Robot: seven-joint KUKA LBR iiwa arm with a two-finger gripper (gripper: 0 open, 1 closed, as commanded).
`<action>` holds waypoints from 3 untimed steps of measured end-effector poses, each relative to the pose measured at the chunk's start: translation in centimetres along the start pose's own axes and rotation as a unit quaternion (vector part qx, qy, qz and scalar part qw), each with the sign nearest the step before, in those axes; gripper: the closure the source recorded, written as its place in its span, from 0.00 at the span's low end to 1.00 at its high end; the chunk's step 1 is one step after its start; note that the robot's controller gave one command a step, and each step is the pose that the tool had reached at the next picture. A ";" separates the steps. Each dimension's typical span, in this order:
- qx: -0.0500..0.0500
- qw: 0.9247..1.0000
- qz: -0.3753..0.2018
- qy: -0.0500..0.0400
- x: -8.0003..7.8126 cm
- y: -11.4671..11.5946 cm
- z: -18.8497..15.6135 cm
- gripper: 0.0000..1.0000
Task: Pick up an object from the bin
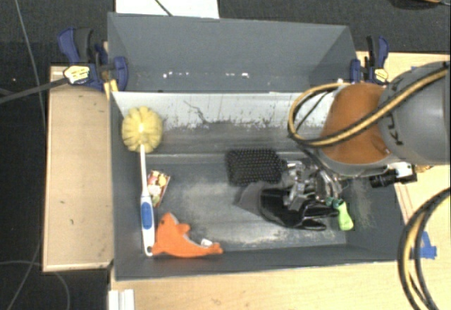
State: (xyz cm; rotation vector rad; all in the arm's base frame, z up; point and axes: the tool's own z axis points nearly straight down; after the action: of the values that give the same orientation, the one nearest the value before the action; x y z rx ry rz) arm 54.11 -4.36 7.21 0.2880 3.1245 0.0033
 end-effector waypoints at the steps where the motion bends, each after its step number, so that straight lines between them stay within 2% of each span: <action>1: 0.000 1.000 0.000 0.000 0.0 0.0 0.0 1.00; 3: 0.000 1.000 0.000 0.001 0.1 0.0 -1.5 1.00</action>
Offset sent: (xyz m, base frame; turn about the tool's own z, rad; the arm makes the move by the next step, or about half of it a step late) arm 0.0002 0.0000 0.0423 0.0000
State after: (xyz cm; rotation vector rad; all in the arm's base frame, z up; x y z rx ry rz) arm 53.99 -4.35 8.70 0.2884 3.1269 0.0038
